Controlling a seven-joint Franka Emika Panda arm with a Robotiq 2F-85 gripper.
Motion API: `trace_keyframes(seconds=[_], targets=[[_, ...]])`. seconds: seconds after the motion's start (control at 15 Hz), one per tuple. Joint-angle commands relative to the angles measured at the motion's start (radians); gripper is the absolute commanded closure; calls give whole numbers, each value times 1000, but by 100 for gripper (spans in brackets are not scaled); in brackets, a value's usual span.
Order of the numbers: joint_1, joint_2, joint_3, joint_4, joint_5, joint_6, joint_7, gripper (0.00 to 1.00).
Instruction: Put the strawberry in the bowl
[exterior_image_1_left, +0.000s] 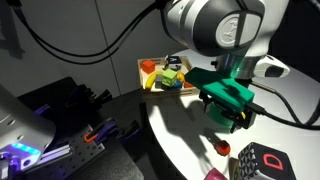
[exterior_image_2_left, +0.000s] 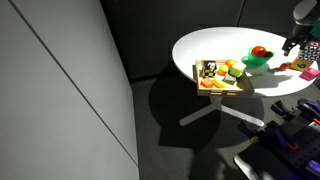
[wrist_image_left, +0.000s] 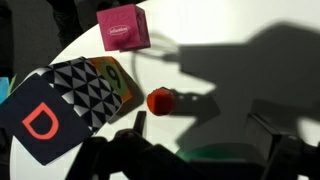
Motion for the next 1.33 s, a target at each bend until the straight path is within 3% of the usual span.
trace_keyframes(seconds=[0.0,0.33,0.47,0.8,1.13,1.27], targets=[[-35,38,13,25,36,86,-9,0],[-77,76,46,23,86,169,-41,0],[-124,91,97,26,147,193,-87,0],[-270,143,252,87,345,117,-236,0],[-306,167,268,142,357,65,-253,0],[-281,159,247,111,339,93,-222,0]])
